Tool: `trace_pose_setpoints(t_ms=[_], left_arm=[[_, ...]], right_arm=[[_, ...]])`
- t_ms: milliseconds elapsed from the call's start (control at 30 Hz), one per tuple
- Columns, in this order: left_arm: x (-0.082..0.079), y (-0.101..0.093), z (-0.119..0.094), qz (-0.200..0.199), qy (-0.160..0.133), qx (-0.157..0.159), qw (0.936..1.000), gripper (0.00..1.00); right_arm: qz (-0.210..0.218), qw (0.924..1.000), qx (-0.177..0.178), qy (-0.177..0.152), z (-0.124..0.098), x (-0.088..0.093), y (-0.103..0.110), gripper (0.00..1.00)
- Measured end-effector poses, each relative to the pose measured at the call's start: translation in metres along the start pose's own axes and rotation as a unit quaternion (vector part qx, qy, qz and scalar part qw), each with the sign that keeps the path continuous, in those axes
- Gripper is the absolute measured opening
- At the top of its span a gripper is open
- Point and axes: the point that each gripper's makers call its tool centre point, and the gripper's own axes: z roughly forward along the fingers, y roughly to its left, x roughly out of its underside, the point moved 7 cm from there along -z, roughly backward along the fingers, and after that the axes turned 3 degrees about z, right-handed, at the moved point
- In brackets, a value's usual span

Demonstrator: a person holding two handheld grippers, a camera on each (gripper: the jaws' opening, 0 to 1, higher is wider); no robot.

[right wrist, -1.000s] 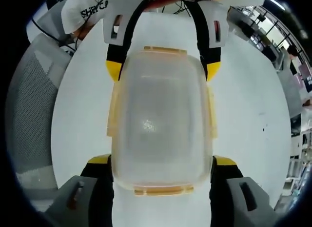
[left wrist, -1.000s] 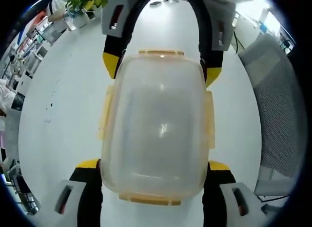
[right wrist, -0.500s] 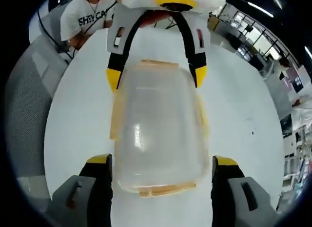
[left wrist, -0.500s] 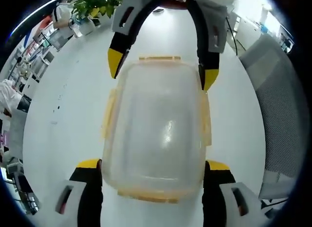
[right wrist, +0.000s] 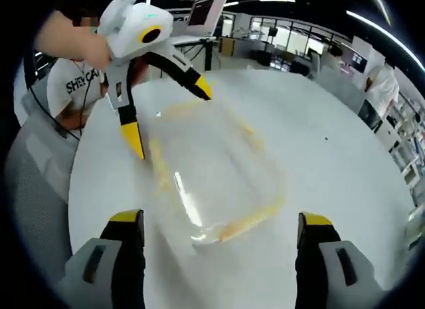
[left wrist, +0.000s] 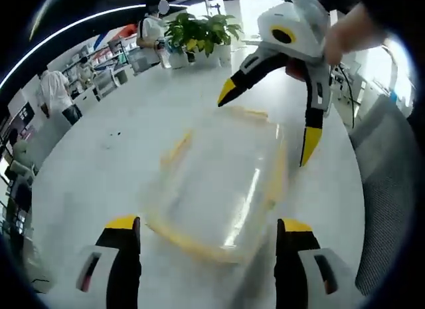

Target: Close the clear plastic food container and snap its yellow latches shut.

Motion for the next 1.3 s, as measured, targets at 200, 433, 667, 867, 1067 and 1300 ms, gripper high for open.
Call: trace_pose_setpoints(t_ms=[200, 433, 667, 867, 1067, 1300], left_arm=[[0.014, -0.011, 0.001, -0.076, -0.033, -0.014, 0.9965, 0.82], [0.017, -0.019, 0.006, -0.099, -0.058, -0.024, 0.9931, 0.82], [0.017, -0.020, 0.007, -0.114, -0.056, -0.024, 0.9917, 0.80], [0.018, -0.021, 0.004, -0.131, -0.057, -0.032, 0.9892, 0.79], [0.020, -0.024, -0.005, -0.159, -0.067, -0.043, 0.9841, 0.79], [0.025, -0.033, -0.017, -0.189, -0.077, -0.051, 0.9777, 0.78]], right_arm=[[0.069, 0.9968, 0.015, -0.038, 0.005, 0.004, 0.006, 0.94], [0.095, 0.9942, 0.012, -0.048, 0.011, 0.011, 0.012, 0.96], [0.096, 0.9941, 0.014, -0.049, 0.008, 0.011, 0.012, 0.94], [0.118, 0.9909, 0.020, -0.062, -0.001, 0.009, 0.008, 0.93], [0.124, 0.9897, 0.022, -0.069, -0.011, 0.011, 0.011, 0.91], [0.153, 0.9841, 0.031, -0.085, -0.024, 0.016, 0.014, 0.90]])
